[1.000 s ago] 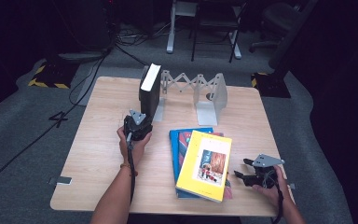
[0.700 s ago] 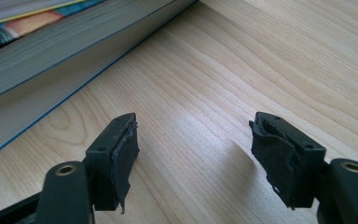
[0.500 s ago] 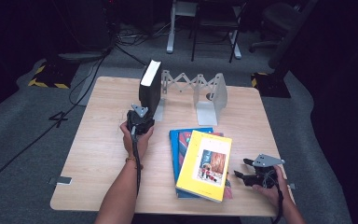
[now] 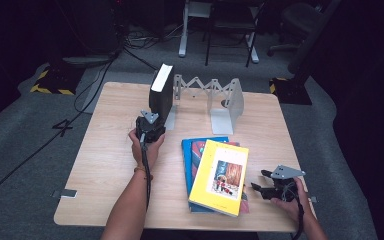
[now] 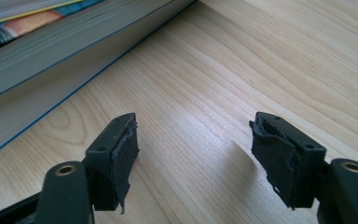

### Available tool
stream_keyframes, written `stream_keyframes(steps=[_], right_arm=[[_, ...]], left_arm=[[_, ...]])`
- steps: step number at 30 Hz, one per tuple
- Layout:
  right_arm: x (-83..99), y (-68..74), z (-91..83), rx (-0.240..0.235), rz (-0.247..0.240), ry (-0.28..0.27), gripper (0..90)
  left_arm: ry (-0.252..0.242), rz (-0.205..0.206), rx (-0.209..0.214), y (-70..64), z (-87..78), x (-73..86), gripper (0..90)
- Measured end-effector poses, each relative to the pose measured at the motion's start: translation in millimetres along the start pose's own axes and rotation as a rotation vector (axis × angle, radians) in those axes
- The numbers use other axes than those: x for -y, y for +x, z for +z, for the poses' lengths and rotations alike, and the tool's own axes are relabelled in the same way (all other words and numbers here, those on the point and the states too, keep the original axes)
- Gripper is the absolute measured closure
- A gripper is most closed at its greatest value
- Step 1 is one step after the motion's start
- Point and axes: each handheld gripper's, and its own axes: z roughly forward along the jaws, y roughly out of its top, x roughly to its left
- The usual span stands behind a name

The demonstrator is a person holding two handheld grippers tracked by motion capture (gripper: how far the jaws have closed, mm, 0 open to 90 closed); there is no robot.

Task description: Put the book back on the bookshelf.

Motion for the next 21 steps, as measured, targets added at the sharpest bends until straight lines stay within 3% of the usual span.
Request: stream_keyframes(steps=[14,21], right_arm=[[0.2,-0.2,-0.4,0.004,0.004,0.001,31.6],[-0.2,0.2,-0.3,0.005,0.002,0.004,31.6]], left_arm=[[0.005,0.025,0.046,6.6,-9.1,2.6,54.5],[0.012,0.071,0.092,8.7,-17.2,5.0,55.3]])
